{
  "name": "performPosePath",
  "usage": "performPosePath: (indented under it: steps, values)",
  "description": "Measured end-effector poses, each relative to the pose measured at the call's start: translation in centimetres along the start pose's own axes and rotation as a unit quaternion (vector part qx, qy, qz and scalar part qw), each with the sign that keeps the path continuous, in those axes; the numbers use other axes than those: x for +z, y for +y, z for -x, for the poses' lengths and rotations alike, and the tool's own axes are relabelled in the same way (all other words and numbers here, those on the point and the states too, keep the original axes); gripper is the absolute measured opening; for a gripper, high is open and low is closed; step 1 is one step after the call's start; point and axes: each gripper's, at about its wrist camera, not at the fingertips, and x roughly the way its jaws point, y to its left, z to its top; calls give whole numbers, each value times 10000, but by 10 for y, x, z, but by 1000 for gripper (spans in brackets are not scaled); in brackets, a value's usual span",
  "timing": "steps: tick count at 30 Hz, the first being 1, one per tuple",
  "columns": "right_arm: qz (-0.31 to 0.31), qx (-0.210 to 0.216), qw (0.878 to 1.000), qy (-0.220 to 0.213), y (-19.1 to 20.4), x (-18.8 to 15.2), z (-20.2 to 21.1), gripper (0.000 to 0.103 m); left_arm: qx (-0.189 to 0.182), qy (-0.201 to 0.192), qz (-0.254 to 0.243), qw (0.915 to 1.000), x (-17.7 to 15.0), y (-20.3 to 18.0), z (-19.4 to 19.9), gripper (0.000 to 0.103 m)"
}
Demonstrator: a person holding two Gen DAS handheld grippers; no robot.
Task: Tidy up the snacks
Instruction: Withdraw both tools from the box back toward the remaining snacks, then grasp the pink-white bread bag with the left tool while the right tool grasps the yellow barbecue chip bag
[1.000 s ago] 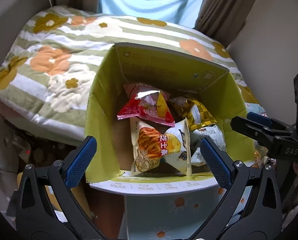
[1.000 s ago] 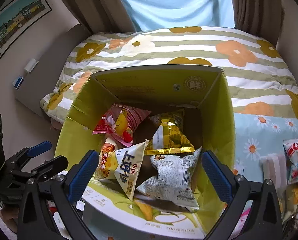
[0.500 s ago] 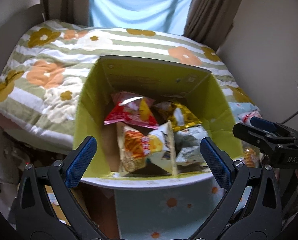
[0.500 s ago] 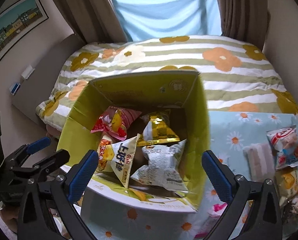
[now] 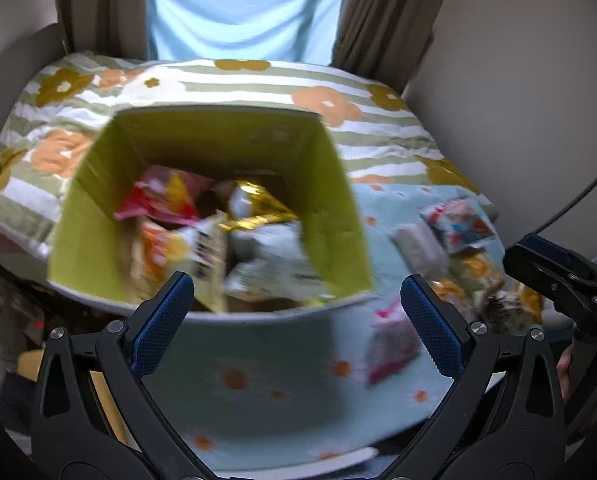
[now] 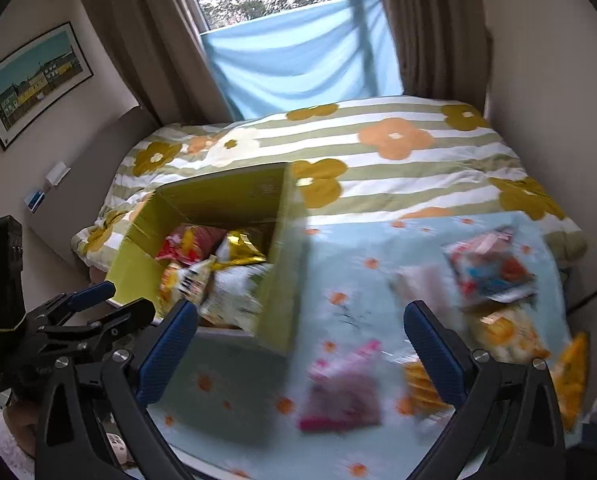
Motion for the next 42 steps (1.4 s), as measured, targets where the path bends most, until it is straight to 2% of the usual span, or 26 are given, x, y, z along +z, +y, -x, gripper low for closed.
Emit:
performPosePath:
  steps: [9,17,21,25,31,37,42]
  values:
    - [197,-360,9990,-152,-85,-43,66,103,-62,-1,-55,10000,-52,-101,0,103]
    - [169,-604,9980,-122,-146,-75,88,103,97,152,121,9998,-90,-145,-15,103]
    - [-96,-665,9977,-60,-176,-89,84,103,268,237,218,9991,-97,-148,-31,103]
    - [-228,-979,9949,3,-199,-105,72,103,351,408,395,9978,-101,-142,-66,103]
    - [-441,-1073,9932,83,-224,-123,53,103,346,649,379,9966,-106,-138,-118,103]
    - [-404,-1146,9925,146,-236,-133,25,103,512,884,229,9945,-111,-138,-161,103]
    - [-375,-1218,9915,265,-239,-135,10,103,553,1025,233,9929,-110,-133,-181,101]
